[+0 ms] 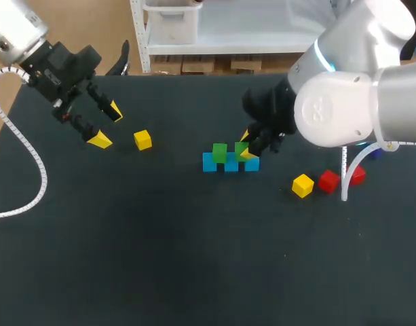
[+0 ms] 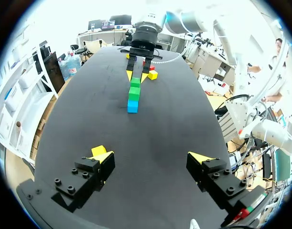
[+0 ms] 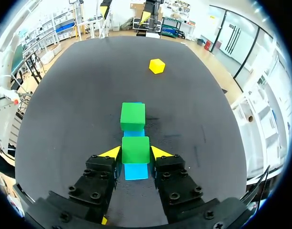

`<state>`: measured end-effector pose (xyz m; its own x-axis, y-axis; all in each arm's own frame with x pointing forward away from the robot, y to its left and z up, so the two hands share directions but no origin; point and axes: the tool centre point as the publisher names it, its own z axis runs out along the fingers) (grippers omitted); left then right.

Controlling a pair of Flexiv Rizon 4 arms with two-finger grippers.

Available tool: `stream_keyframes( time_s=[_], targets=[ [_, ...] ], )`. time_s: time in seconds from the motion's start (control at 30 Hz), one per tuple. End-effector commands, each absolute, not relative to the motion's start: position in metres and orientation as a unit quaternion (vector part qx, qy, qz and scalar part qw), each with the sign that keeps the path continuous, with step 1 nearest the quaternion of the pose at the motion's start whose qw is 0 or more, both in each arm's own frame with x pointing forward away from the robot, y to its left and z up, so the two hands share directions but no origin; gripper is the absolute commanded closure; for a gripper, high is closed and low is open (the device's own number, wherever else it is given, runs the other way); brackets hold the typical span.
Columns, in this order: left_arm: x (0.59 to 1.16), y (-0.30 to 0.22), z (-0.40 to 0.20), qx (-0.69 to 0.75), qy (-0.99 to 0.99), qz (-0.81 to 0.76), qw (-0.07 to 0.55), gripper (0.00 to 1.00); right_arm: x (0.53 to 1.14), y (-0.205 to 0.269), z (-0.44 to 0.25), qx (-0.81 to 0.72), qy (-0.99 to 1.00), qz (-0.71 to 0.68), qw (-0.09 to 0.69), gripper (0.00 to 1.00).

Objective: Place the blue cubes, place green cubes on the blue cubes, place the yellow cubes on the green cubes, then place the red cubes on the yellow cubes, and place purple cube on the red cubes.

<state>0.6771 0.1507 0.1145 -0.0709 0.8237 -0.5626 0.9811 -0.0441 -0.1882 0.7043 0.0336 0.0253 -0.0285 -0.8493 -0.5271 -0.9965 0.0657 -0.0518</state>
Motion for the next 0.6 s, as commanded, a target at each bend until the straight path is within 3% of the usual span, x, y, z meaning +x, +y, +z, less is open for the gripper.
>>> stream_keyframes(
  time_s=[0.03, 0.6],
  targets=[
    [0.6783, 0.1511, 0.1141, 0.668, 0.676, -0.279, 0.141, 0.0, 0.7055, 0.0335, 0.0252, -0.663, 0.696, 0.172, 0.217, 0.78],
    [0.6783, 0.1511, 0.1141, 0.668, 0.676, -0.279, 0.141, 0.0, 0.7054, 0.0333, 0.0254, -0.662, 0.695, 0.174, 0.218, 0.53]
  ],
)
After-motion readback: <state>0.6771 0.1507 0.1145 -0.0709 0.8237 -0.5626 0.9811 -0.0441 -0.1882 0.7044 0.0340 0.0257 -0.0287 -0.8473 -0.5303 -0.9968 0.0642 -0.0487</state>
